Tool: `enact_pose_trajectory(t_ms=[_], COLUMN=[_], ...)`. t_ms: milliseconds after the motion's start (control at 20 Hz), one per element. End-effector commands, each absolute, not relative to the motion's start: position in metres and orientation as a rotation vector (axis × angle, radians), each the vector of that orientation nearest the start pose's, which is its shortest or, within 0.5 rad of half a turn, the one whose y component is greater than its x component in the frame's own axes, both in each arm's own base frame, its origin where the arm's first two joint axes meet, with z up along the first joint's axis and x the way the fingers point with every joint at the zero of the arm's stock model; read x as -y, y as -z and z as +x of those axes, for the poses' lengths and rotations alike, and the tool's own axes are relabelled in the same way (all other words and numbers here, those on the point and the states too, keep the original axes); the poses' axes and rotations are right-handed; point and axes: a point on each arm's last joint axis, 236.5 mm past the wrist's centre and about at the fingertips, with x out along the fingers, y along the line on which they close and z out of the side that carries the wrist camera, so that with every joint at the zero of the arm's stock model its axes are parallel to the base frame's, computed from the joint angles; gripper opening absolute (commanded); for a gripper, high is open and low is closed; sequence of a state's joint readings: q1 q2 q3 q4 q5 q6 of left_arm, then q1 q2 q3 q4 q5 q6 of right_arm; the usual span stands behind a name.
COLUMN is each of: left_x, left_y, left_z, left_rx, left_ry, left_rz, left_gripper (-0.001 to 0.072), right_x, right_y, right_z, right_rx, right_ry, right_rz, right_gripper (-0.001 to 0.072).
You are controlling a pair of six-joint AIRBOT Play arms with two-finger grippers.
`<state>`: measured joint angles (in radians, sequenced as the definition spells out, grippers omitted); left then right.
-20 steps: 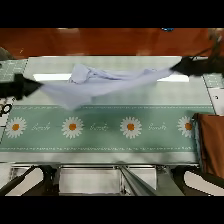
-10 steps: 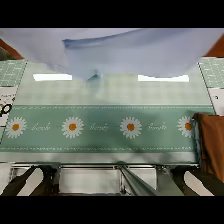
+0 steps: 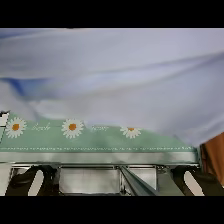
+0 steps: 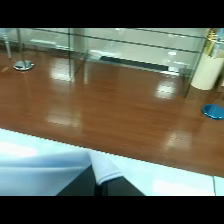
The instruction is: Fold the shirts.
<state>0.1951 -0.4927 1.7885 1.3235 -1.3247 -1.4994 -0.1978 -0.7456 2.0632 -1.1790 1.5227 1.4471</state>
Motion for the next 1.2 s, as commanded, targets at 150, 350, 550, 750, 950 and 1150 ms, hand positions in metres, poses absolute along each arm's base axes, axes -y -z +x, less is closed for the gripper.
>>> enact_pose_trajectory(t_ms=[150,350,550,750,950,1150], left_x=[-0.001,0.007,0.019,0.023,0.028,0.030], left_y=[-0.459,-0.412,-0.331,-0.237,-0.138,-0.056], left_z=[0.118,0.195,0.300,0.409,0.517,0.590], left_rx=[-0.087,-0.301,-0.593,-0.798,-0.834,-0.842], left_ry=[0.005,0.018,0.041,0.030,0.026,0.014], left_rz=[-0.076,-0.099,-0.110,-0.114,-0.172,-0.308], left_gripper=[0.0017,0.0018,0.0018,0.0018,0.0018,0.0018], right_x=[-0.047,-0.041,-0.037,-0.038,-0.015,-0.011], right_y=[-0.441,-0.379,-0.302,-0.207,-0.112,-0.048], right_z=[0.177,0.221,0.286,0.362,0.457,0.537], right_rx=[-0.339,-0.515,-0.651,-0.845,-0.934,-0.963], right_ry=[-0.160,-0.170,-0.198,-0.269,-0.223,-0.229], right_rz=[0.026,0.102,0.193,0.268,0.349,0.457], right_gripper=[0.0027,0.0027,0.0026,0.0026,0.0026,0.0027])
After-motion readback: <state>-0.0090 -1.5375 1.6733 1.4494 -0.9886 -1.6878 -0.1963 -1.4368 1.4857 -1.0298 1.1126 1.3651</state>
